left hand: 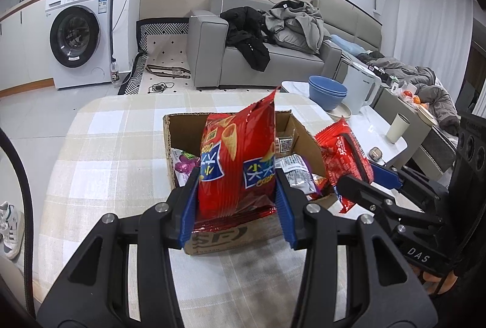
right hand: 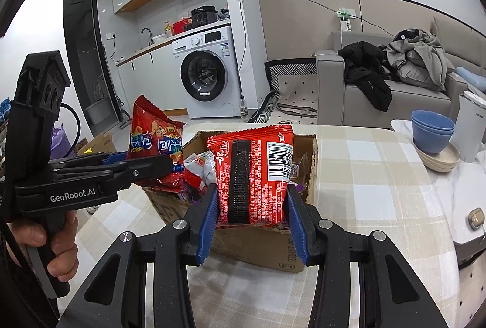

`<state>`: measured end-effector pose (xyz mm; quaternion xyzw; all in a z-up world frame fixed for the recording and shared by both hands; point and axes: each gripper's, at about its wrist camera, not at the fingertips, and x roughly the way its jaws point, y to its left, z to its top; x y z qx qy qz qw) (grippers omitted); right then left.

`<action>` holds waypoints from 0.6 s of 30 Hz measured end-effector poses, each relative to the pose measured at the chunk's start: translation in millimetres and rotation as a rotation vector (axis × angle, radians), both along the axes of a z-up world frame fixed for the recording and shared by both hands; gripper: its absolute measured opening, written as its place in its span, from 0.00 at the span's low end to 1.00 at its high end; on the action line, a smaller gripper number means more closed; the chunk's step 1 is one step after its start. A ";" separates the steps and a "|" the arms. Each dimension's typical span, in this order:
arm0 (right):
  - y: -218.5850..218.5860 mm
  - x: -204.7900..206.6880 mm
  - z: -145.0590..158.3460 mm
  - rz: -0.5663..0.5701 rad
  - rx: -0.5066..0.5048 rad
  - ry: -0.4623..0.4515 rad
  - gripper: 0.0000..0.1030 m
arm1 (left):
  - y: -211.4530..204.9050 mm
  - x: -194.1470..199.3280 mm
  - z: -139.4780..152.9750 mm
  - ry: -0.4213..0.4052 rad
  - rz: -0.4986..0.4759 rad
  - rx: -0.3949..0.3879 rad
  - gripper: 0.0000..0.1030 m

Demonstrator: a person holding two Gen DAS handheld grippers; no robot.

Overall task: Organize snacks
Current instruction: 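Lift and carry both red packs over the box with both grippers, then open both grippers to drop the red packs into the box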

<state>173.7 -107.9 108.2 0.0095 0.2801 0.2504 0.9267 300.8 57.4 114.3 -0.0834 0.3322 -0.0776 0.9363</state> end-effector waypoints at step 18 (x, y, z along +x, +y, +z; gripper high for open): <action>24.7 39.0 -16.5 0.003 -0.051 0.034 0.42 | -1.9 56.4 -41.7 0.070 -0.009 0.032 0.42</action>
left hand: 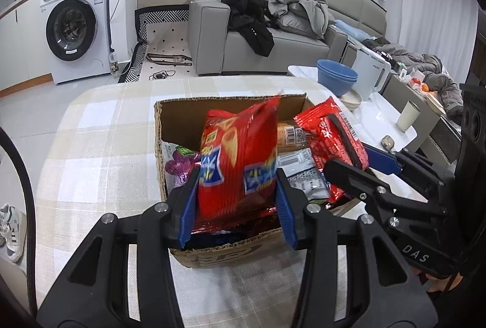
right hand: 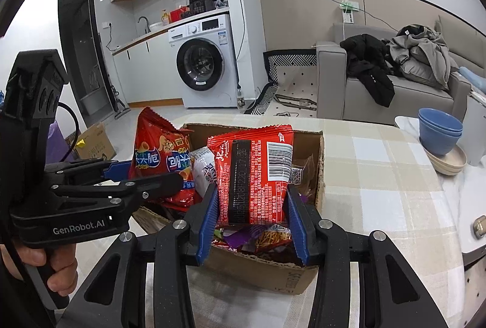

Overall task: Organize snacks
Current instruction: 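Open both grippers to drop the red packs into the box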

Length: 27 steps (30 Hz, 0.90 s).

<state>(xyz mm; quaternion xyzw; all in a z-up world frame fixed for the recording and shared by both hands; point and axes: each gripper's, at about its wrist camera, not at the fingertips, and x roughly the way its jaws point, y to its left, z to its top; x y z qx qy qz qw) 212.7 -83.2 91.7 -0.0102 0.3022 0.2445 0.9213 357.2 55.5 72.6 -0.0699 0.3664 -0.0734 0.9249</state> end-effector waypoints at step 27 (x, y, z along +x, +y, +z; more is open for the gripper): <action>-25.7 -22.7 16.3 -0.003 0.036 -0.073 0.99 | 6.8 -26.5 9.9 -0.106 0.043 0.031 0.95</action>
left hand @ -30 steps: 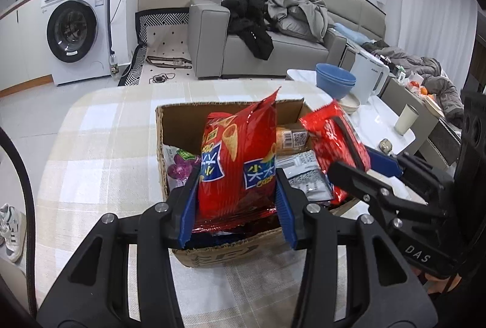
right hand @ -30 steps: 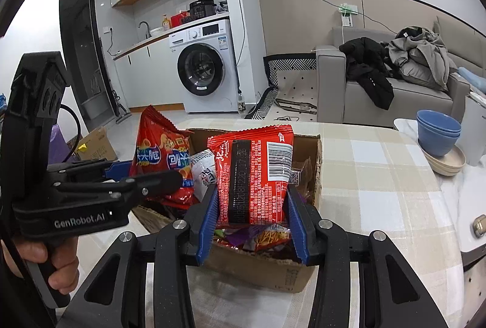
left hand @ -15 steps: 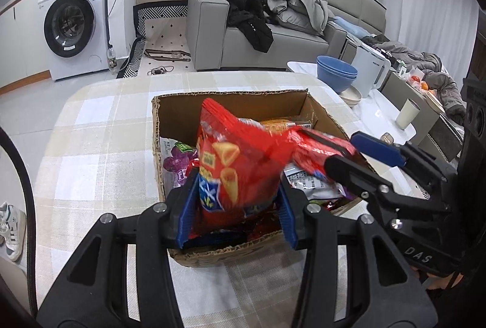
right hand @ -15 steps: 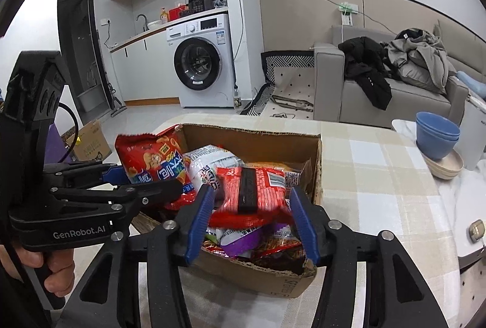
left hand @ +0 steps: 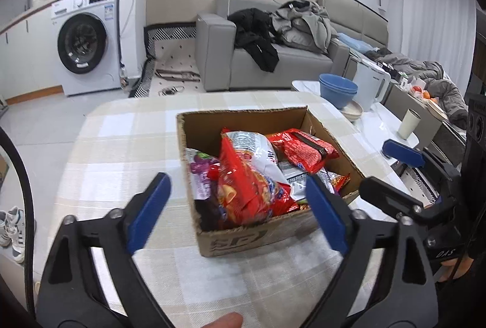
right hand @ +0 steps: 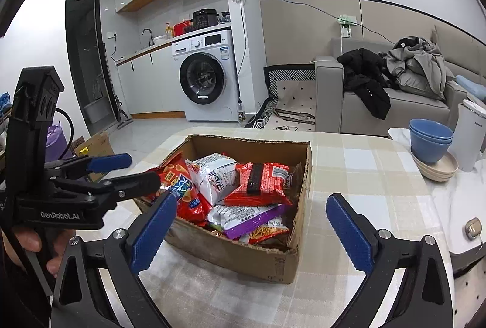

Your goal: Organize snacks

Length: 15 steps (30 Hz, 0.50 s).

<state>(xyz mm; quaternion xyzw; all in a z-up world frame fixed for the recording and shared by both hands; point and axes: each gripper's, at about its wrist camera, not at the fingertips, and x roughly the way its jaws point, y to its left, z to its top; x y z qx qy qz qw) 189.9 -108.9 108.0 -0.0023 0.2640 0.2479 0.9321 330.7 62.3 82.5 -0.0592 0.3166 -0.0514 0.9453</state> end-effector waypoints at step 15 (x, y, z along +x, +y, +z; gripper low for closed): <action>-10.8 -56.3 -0.1 0.043 0.055 -0.101 1.00 | 19.6 -93.1 -2.7 -0.083 0.043 0.024 0.99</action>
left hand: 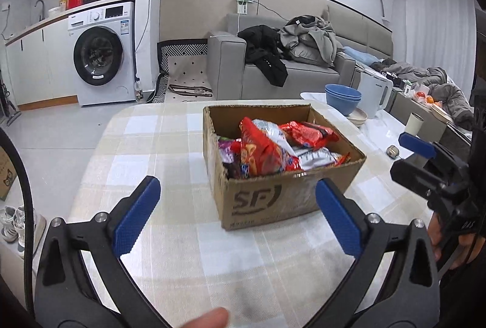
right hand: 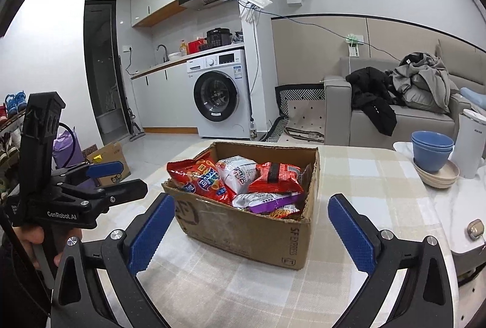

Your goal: Organize snacks

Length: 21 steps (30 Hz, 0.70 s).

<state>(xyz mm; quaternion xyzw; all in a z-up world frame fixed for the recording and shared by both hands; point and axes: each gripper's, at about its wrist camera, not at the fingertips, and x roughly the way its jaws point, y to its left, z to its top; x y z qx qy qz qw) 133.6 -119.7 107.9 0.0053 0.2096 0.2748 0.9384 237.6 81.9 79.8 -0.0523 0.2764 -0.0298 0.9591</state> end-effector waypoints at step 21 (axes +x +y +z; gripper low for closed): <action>-11.0 -49.1 -20.6 0.018 0.030 -0.055 1.00 | 16.1 -71.1 -28.0 -0.101 0.032 0.016 0.99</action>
